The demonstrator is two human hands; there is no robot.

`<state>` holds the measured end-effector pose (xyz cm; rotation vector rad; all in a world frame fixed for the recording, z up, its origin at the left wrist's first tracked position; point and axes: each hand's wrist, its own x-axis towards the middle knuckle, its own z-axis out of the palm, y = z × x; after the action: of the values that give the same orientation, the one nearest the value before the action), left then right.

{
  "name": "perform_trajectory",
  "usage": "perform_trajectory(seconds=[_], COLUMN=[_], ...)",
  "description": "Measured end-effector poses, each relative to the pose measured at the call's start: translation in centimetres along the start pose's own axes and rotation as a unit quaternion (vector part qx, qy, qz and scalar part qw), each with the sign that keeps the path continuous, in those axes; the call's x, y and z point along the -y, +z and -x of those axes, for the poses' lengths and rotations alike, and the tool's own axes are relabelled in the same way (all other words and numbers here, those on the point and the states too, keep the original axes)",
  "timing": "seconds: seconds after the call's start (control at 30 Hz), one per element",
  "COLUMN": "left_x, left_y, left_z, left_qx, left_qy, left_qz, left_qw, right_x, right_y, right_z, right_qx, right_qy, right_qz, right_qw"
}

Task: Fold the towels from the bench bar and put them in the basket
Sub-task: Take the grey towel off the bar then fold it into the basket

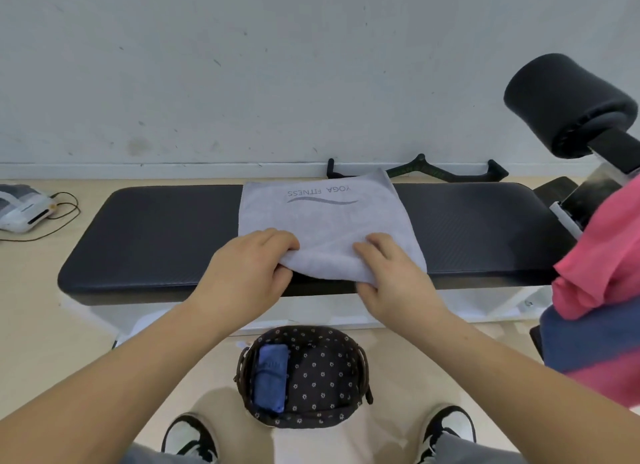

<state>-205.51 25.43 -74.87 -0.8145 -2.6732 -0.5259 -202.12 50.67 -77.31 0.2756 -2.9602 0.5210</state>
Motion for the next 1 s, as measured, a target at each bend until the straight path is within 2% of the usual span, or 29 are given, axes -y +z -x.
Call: perform_trajectory(seconds=[0.1,0.2,0.27,0.37,0.43,0.53,0.67,0.8,1.0], left_x=[1.0,2.1,2.4,2.6,2.6,2.6,2.3,2.0,3.0], left_y=[-0.3,-0.6,-1.1,-2.1,-3.0,-4.0,-4.1,-3.7,-2.2], left_z=[-0.1,-0.1,-0.3,-0.6,-0.6,-0.6,-0.7,-1.4,-3.9], left_qx=[0.032,0.044,0.043,0.059,0.068,0.090,0.120,0.110,0.061], left_qy=[-0.019,-0.038,-0.079,-0.139,-0.182,-0.249,-0.306,-0.349,-0.376], left_qz=[-0.017,-0.037,-0.046,-0.020,0.072,0.208,0.299,0.352,0.322], left_qw=[0.999,0.998,0.995,0.988,0.978,0.942,0.896,0.862,0.867], right_x=[-1.1,-1.9,-1.8,-2.1,-2.7,-3.5,-3.9,-4.5,-4.9], right_y=[-0.7,-0.9,-1.3,-3.3,-5.0,-7.3,-9.0,-8.4,-6.4], right_z=[-0.2,0.1,0.2,0.3,0.4,0.8,0.9,0.5,-2.0], right_qx=[-0.039,-0.048,-0.040,-0.008,0.030,0.068,0.117,0.075,0.014], right_qy=[0.003,0.005,0.019,0.073,0.107,0.135,0.155,0.208,0.261], right_qz=[0.045,0.105,0.118,0.054,-0.015,-0.107,-0.200,-0.266,-0.285], right_qw=[0.998,0.993,0.992,0.996,0.994,0.983,0.960,0.938,0.922])
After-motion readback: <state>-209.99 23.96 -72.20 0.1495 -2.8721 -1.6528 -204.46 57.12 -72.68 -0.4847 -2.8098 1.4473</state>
